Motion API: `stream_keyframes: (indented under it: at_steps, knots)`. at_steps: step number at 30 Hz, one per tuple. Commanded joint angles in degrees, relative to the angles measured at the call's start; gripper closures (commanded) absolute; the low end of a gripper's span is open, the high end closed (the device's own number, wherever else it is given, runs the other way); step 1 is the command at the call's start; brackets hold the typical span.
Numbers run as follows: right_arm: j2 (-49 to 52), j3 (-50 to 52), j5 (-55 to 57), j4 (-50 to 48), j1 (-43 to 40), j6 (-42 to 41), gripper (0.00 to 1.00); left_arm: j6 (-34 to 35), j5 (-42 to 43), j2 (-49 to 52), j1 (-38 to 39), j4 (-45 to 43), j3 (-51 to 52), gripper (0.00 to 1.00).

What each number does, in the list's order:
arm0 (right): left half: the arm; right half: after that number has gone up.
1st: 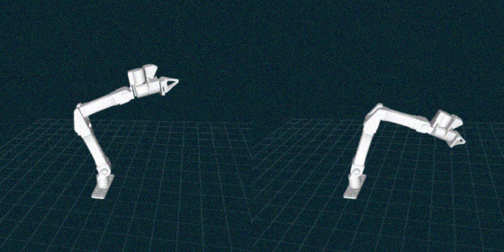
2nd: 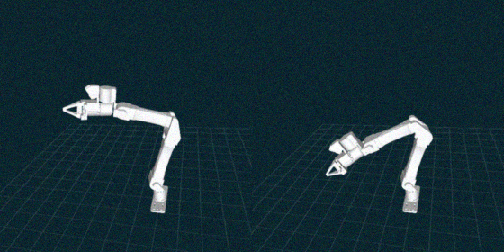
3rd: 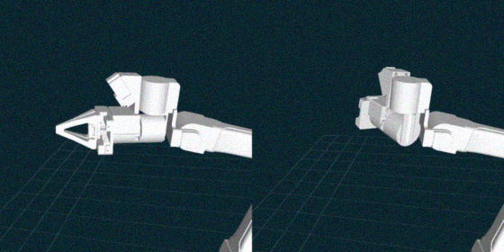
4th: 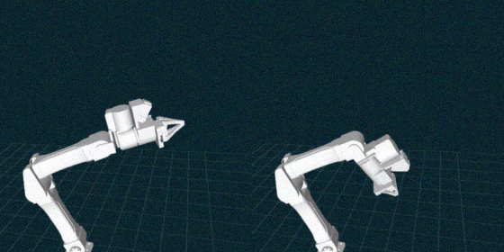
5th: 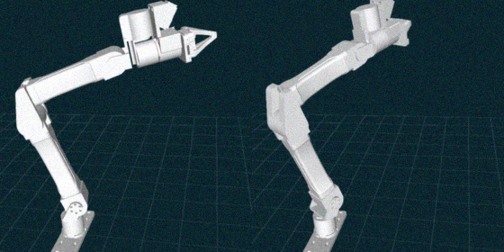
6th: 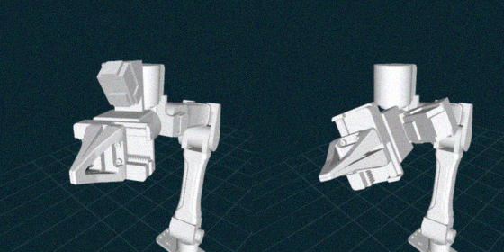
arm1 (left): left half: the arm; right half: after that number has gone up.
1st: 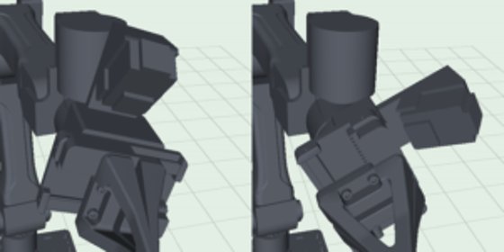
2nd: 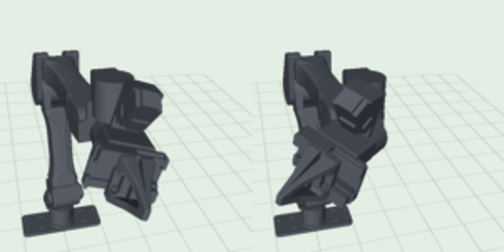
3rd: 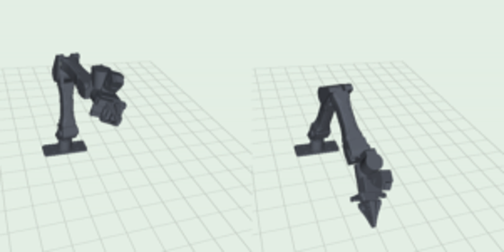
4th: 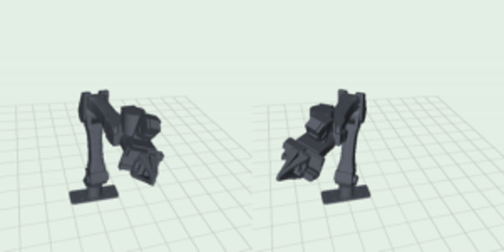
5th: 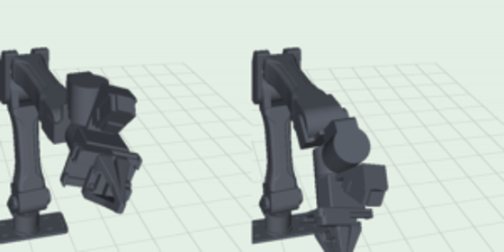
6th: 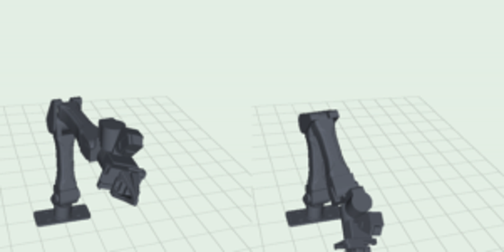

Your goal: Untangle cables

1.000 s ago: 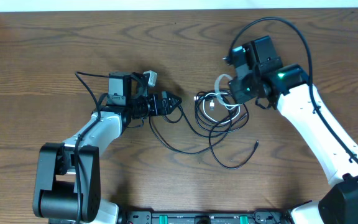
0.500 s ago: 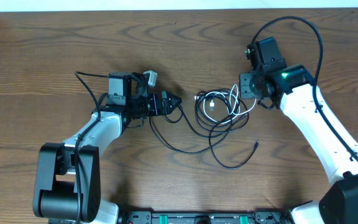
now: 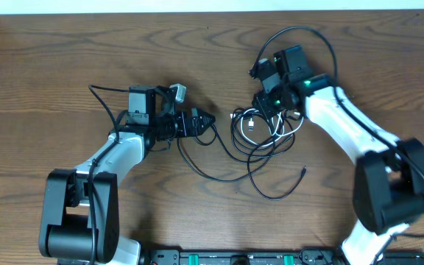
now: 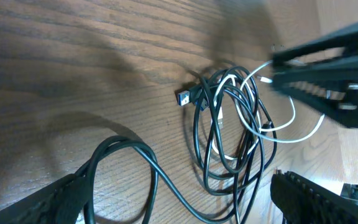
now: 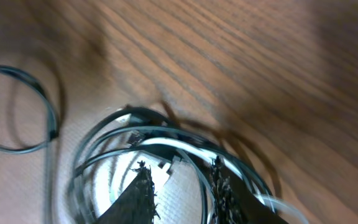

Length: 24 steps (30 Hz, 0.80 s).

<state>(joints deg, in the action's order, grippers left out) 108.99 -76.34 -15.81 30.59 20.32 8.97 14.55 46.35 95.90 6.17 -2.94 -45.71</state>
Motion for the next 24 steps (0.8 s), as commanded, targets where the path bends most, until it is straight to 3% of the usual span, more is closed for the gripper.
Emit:
stream_keyframes:
  at_steps: [1, 7, 12, 17, 24]
  knots:
    - [4.07, 0.37, -1.88, -2.93, 0.15, 5.38, 0.70, -0.79, 0.04, -0.20, 0.02, 0.13, -0.48, 0.01]
    - [6.58, 0.37, -5.11, -2.75, 0.13, 9.62, 0.67, -0.79, 0.04, -0.20, 0.02, 0.13, -0.48, 0.01]
    - [6.99, 0.37, -5.14, -2.54, 0.13, 11.50, 0.84, -0.79, 0.04, -0.20, 0.02, 0.13, -0.48, 0.01]
    - [8.37, 0.37, -4.81, -2.75, 0.13, 12.66, 0.79, -0.79, 0.04, -0.20, 0.02, 0.13, -0.48, 0.01]
    - [9.55, 0.37, -0.85, -3.82, 0.13, 12.68, 0.81, -0.79, 0.04, -0.20, 0.02, 0.13, -0.48, 0.01]
